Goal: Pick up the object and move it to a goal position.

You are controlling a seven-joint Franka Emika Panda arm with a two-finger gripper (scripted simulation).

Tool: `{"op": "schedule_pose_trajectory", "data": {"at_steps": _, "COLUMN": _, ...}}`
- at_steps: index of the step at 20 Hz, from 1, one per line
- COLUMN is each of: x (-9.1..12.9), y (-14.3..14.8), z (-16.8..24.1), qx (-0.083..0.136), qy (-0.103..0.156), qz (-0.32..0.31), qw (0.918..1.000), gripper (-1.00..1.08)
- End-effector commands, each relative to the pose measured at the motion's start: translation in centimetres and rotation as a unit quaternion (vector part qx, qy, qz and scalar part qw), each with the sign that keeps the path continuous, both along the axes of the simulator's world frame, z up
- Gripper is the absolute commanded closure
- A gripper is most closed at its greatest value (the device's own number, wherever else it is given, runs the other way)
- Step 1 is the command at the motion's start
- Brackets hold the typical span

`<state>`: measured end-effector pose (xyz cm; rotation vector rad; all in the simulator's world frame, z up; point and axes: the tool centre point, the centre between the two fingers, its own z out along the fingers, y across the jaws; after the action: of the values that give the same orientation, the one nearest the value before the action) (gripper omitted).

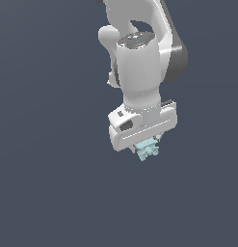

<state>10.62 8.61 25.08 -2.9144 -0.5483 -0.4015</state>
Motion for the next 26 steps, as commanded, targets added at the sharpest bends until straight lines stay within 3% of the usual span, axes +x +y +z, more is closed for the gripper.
{"op": "schedule_pose_trajectory", "data": {"at_steps": 1, "x": 0.3, "y": 0.2, "z": 2.3, "qx": 0.008, "qy": -0.015, "qz": 0.025, "qw": 0.9995, "gripper": 1.08}}
{"op": "schedule_pose_trajectory", "data": {"at_steps": 10, "x": 0.9, "y": 0.6, "z": 10.7, "qx": 0.036, "qy": -0.066, "qz": 0.112, "qw": 0.9908, "gripper": 1.08}}
{"op": "schedule_pose_trajectory", "data": {"at_steps": 26, "x": 0.2, "y": 0.1, "z": 23.1, "qx": 0.08, "qy": -0.139, "qz": 0.238, "qw": 0.9579, "gripper": 1.08}}
